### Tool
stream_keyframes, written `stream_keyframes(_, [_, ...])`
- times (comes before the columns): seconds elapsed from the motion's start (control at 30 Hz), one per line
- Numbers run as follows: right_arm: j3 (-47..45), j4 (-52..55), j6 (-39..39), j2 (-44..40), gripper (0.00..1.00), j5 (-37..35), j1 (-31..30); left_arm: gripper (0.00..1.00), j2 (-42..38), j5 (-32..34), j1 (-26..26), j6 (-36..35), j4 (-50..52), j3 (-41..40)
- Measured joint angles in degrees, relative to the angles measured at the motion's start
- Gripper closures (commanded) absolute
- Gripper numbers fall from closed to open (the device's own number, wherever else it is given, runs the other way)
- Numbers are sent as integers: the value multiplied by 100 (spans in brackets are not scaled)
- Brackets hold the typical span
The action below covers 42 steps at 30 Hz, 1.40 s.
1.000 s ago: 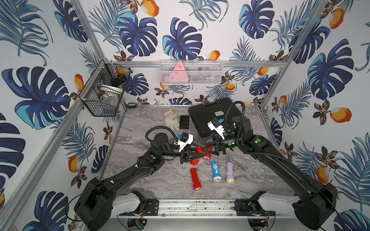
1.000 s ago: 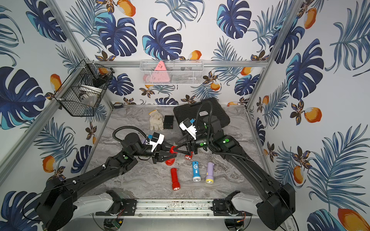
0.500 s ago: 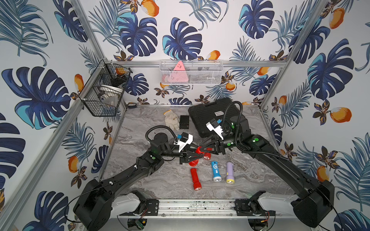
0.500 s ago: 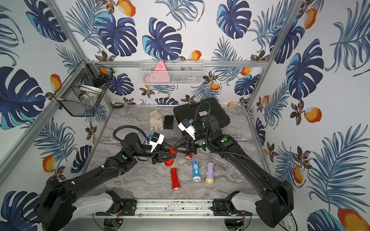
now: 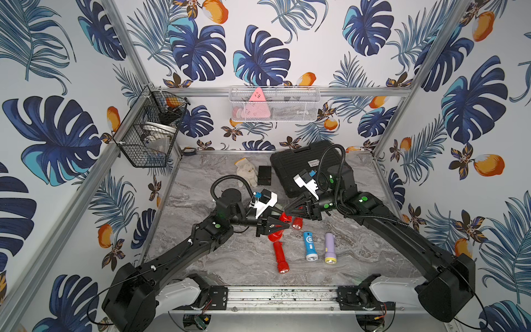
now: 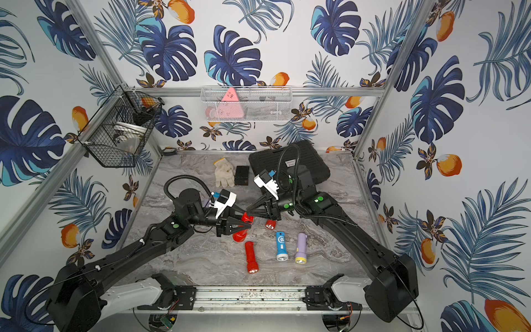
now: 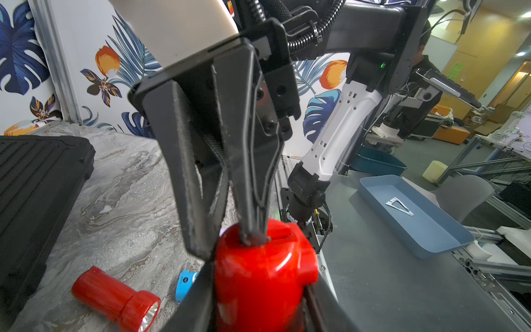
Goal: Close the plug at the bottom of the flashlight
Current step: Close the plug of the flashlight.
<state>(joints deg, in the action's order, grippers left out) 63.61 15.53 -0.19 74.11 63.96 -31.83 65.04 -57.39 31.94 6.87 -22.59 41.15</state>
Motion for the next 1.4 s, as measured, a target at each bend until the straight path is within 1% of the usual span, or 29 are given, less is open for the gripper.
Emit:
stream_keyframes(0.17, [-24,-260,-4,22,89,24,-4,100,-37,9,2,39,136,57])
stream_keyframes(0.23, [-37,-330,-7,42,92,-42,-15,100,-76,-118,22,33,188,96])
stream_keyframes(0.37, [-142,131,4,181,95,-273,-55,100,-243,-87,15,-92,-415,299])
stream_keyframes(0.6, [-118,212,13,177,95,-420,-59,100,-367,-127,15,-267,-470,317])
stream_keyframes(0.7, [-59,221,13,177,93,-555,-57,100,-431,-127,15,-354,-426,286])
stream_keyframes(0.77, [-46,219,17,175,90,-732,-59,100,-468,-96,15,-411,-330,273])
stream_keyframes(0.83, [-26,232,61,175,88,-1095,-59,100,-509,-11,17,-555,-170,271])
stream_keyframes(0.87, [-15,229,66,175,85,-1255,-59,100,-535,57,17,-627,-61,271])
stream_keyframes(1.0, [50,229,136,175,79,-2157,-59,100,-669,420,17,-955,356,188])
stream_keyframes(1.13, [61,227,234,210,72,-2979,-59,100,-734,866,17,-1117,739,101])
stream_keyframes(1.17, [61,229,275,236,64,-3213,-59,100,-734,1016,17,-1130,859,92])
stream_keyframes(1.23, [61,229,350,297,53,-3716,-59,100,-728,1370,17,-1128,1128,96])
stream_keyframes(1.3, [61,229,396,350,40,-4380,-59,100,-697,1904,17,-1097,1593,186])
stream_keyframes(1.33, [61,229,409,365,36,-4651,-57,100,-695,2087,17,-1073,1784,216])
stream_keyframes(1.4, [59,229,415,369,24,-5283,-50,100,-734,2444,22,-977,2175,232])
